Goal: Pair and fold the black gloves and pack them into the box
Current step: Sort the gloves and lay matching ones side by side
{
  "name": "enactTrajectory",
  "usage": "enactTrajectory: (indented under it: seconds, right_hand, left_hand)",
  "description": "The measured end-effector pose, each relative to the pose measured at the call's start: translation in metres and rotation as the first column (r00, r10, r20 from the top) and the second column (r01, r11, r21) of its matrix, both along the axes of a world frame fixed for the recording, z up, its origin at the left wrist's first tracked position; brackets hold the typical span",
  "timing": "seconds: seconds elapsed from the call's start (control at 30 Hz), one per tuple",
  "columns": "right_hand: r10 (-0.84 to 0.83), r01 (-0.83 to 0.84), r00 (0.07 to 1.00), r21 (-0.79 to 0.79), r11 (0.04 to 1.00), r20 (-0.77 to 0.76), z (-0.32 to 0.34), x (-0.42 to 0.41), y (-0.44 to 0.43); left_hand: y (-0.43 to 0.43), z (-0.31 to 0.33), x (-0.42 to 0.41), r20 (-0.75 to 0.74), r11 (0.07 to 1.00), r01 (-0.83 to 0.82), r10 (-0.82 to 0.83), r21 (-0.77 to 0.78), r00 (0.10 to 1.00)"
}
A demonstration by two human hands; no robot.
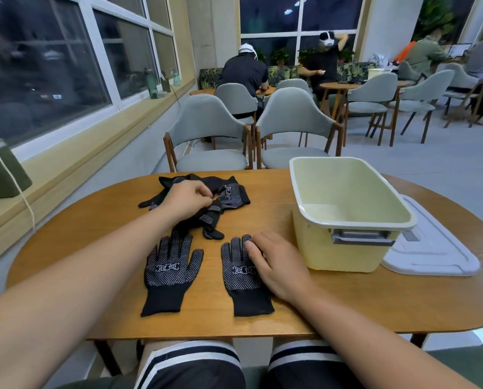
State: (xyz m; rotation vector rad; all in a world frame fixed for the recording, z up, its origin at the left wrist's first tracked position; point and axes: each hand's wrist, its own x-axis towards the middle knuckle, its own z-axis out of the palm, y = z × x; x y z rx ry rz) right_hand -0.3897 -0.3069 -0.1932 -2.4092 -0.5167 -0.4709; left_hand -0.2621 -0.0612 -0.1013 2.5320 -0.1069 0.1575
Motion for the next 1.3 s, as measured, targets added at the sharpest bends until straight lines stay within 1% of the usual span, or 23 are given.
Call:
enactTrajectory:
  seconds: [0.07, 0.13, 0.23, 0.33, 0.43, 0.67, 0.8, 0.93, 1.07, 1.23, 1.3]
  right_hand:
    - [0.002, -0.002, 1.000, 0.006, 1.000, 0.002, 0.000, 0.000, 0.000]
    - [0.007, -0.007, 1.000, 0.014, 1.000, 0.002, -0.001, 0.001, -0.001]
    - [0.010, -0.010, 1.000, 0.014, 1.000, -0.002, -0.001, 0.002, -0.001]
    - [0.013, -0.013, 1.000, 0.017, 1.000, 0.004, -0.002, 0.002, -0.001]
    - [0.019, -0.019, 1.000, 0.017, 1.000, 0.013, -0.001, 0.001, -0.001]
    - [0.020, -0.020, 1.000, 0.033, 0.999, 0.016, -0.002, 0.001, -0.001]
    - [0.023, -0.024, 0.999, 0.033, 0.999, 0.024, -0.001, 0.001, -0.001]
    - [0.020, -0.021, 1.000, 0.031, 0.999, 0.017, -0.002, 0.002, 0.000]
    - [0.017, -0.018, 1.000, 0.026, 0.999, 0.024, -0.002, 0.001, 0.000]
    - [0.020, -0.021, 0.999, 0.030, 0.999, 0.027, 0.001, -0.001, 0.001]
    - [0.020, -0.021, 0.999, 0.032, 0.999, 0.028, 0.001, -0.001, 0.001]
  left_hand:
    - [0.010, -0.009, 0.000, 0.021, 0.989, 0.021, -0.024, 0.147, 0.999]
    - [0.012, -0.017, 0.000, 0.037, 0.972, 0.043, -0.053, 0.233, 0.998]
    - [0.008, -0.025, -0.004, 0.071, 0.959, 0.078, -0.101, 0.271, 0.992]
    - [0.004, -0.031, -0.008, 0.041, 0.927, 0.128, -0.152, 0.352, 0.988]
    - [0.002, -0.032, -0.011, 0.050, 0.927, 0.104, -0.131, 0.362, 0.990]
    - [0.013, -0.014, -0.007, 0.078, 0.962, 0.025, -0.048, 0.273, 0.996]
    - [0.023, 0.004, -0.005, 0.105, 0.988, -0.013, -0.003, 0.156, 0.995]
    - [0.031, 0.026, -0.003, 0.128, 0.998, -0.059, 0.058, 0.005, 0.990]
    - [0.037, 0.049, -0.002, 0.124, 0.997, -0.060, 0.066, -0.051, 0.990]
    - [0.038, 0.069, 0.004, 0.061, 0.951, -0.063, 0.086, -0.304, 0.994]
    - [0.035, 0.077, 0.003, 0.051, 0.928, -0.045, 0.069, -0.370, 0.996]
